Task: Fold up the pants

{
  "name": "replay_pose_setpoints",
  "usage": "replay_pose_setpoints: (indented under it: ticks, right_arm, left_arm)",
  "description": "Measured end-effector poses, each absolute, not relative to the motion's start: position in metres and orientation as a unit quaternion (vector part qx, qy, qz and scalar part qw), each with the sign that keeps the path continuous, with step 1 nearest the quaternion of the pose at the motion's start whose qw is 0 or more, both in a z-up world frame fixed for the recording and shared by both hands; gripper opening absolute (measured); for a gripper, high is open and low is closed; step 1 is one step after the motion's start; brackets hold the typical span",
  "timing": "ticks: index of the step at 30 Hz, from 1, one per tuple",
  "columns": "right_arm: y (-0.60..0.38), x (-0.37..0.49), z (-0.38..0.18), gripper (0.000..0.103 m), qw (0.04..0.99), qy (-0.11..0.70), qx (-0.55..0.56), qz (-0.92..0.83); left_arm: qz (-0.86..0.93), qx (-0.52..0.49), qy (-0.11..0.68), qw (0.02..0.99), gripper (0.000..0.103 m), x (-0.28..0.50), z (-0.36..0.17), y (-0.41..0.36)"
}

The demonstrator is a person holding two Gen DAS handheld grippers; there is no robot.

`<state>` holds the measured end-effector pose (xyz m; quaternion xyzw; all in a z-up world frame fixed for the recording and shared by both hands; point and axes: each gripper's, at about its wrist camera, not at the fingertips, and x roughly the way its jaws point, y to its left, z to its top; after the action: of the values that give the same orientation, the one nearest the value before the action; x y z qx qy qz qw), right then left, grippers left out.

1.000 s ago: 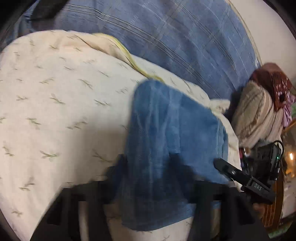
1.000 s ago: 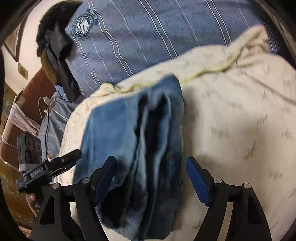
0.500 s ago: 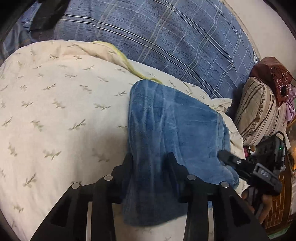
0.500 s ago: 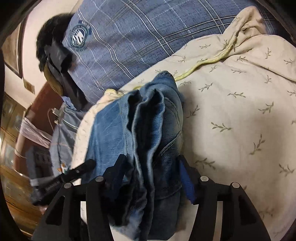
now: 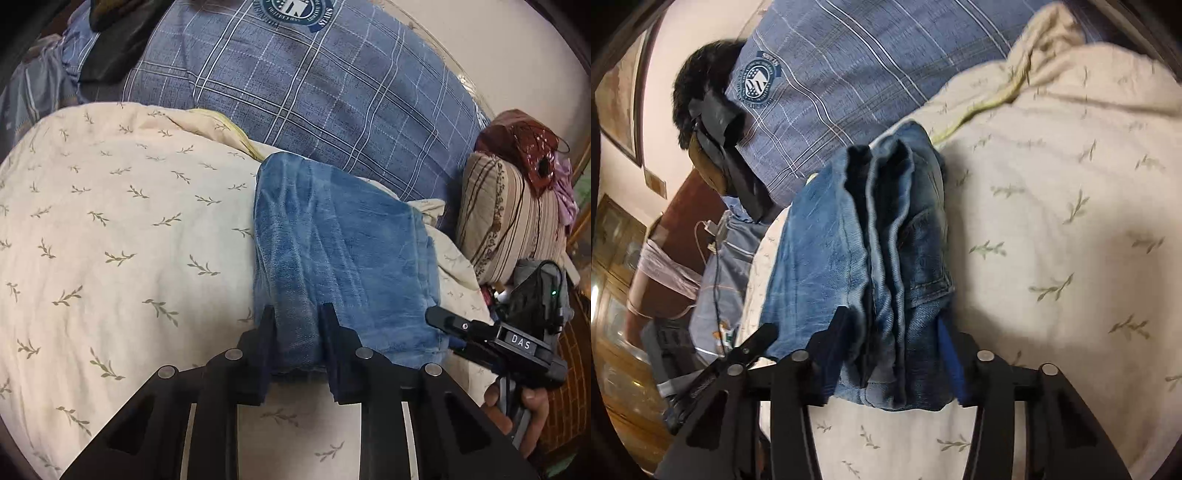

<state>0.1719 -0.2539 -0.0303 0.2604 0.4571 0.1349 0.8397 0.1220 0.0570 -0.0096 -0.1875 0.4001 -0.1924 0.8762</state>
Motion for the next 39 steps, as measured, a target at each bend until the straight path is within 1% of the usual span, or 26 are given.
replay_pose_setpoints:
  ticks: [1,2,3,5,7,10,12,13,14,15,16,17,18,19,20,21,22,23,26,29,31,33,35,36,37,39]
  right_arm:
    - [-0.252,0.169,-0.03,0.047,0.843,0.453,0.256,0.138]
    - [-0.252,0.164,-0.027,0.054,0.846,0.448,0.255,0.138]
    - [-0.254,0.156,-0.024,0.057,0.852,0.436,0.258,0.134]
    - [-0.256,0.136,-0.016,0.076,0.86,0.412,0.268,0.138]
    - [-0.252,0.119,-0.011,0.076,0.872,0.404,0.245,0.127]
    - [-0.237,0.103,-0.015,0.076,0.878,0.421,0.197,0.115]
    - [-0.223,0.103,-0.02,0.074,0.882,0.435,0.152,0.097]
    - [-0.216,0.105,-0.023,0.068,0.885,0.44,0.123,0.089]
    - [-0.209,0.107,-0.025,0.059,0.889,0.44,0.098,0.079]
    - [-0.205,0.109,-0.028,0.054,0.891,0.442,0.083,0.07]
    - [-0.202,0.113,-0.032,0.047,0.89,0.446,0.071,0.061]
    - [-0.203,0.117,-0.036,0.036,0.89,0.448,0.068,0.053]
    - [-0.206,0.118,-0.038,0.031,0.89,0.449,0.069,0.047]
    - [-0.209,0.121,-0.04,0.031,0.889,0.448,0.079,0.049]
    - [-0.211,0.121,-0.04,0.026,0.889,0.446,0.086,0.053]
    - [-0.212,0.12,-0.04,0.02,0.889,0.445,0.088,0.057]
    - [-0.212,0.118,-0.038,0.012,0.892,0.441,0.08,0.052]
    - [-0.214,0.115,-0.033,0.007,0.898,0.43,0.079,0.05]
    - [-0.224,0.113,-0.021,0.007,0.905,0.409,0.105,0.056]
    - [-0.227,0.12,-0.038,0.007,0.893,0.437,0.1,0.044]
    - [-0.228,0.12,-0.041,0.008,0.89,0.44,0.107,0.044]
    - [-0.228,0.118,-0.037,0.013,0.891,0.437,0.116,0.049]
    - [-0.229,0.117,-0.037,0.015,0.889,0.436,0.13,0.05]
    - [-0.23,0.117,-0.039,0.016,0.886,0.441,0.133,0.048]
    - [-0.231,0.117,-0.042,0.019,0.883,0.446,0.139,0.046]
    - [-0.233,0.117,-0.043,0.021,0.88,0.447,0.154,0.05]
  left_arm:
    - [-0.19,-0.192,0.401,0.875,0.029,0.12,-0.011,0.06]
    - [-0.179,-0.202,0.399,0.876,0.034,0.114,-0.011,0.067]
    - [-0.169,-0.208,0.395,0.879,0.036,0.112,-0.01,0.072]
    - [-0.158,-0.22,0.383,0.883,0.05,0.094,-0.008,0.082]
    - [-0.133,-0.216,0.377,0.891,0.053,0.079,-0.007,0.088]
    - [-0.109,-0.187,0.392,0.894,0.053,0.06,-0.013,0.086]
    - [-0.114,-0.155,0.411,0.891,0.052,0.059,-0.017,0.072]
    - [-0.118,-0.137,0.418,0.89,0.051,0.06,-0.02,0.064]
    - [-0.118,-0.125,0.418,0.892,0.05,0.06,-0.021,0.057]
    - [-0.118,-0.117,0.41,0.897,0.049,0.061,-0.021,0.051]
    - [-0.12,-0.117,0.404,0.899,0.047,0.062,-0.021,0.048]
    - [-0.122,-0.12,0.398,0.901,0.042,0.064,-0.02,0.046]
    - [-0.125,-0.127,0.393,0.902,0.037,0.067,-0.02,0.045]
    - [-0.128,-0.134,0.389,0.903,0.028,0.068,-0.021,0.046]
    - [-0.127,-0.133,0.388,0.903,0.018,0.067,-0.021,0.045]
    - [-0.12,-0.126,0.39,0.904,0.011,0.069,-0.024,0.044]
    - [-0.112,-0.122,0.391,0.905,0.007,0.069,-0.026,0.046]
    - [-0.118,-0.133,0.391,0.903,0.006,0.067,-0.025,0.05]
    - [-0.13,-0.144,0.374,0.907,0.005,0.06,-0.016,0.056]
    - [-0.12,-0.139,0.401,0.898,0.006,0.063,-0.03,0.053]
    - [-0.121,-0.149,0.403,0.895,0.008,0.064,-0.029,0.056]
    - [-0.124,-0.149,0.399,0.896,0.011,0.061,-0.023,0.055]
    - [-0.13,-0.148,0.396,0.897,0.025,0.058,-0.021,0.055]
    - [-0.13,-0.147,0.393,0.898,0.028,0.059,-0.02,0.053]
    - [-0.129,-0.146,0.389,0.9,0.03,0.058,-0.019,0.054]
    - [-0.123,-0.143,0.385,0.904,0.031,0.061,-0.019,0.052]
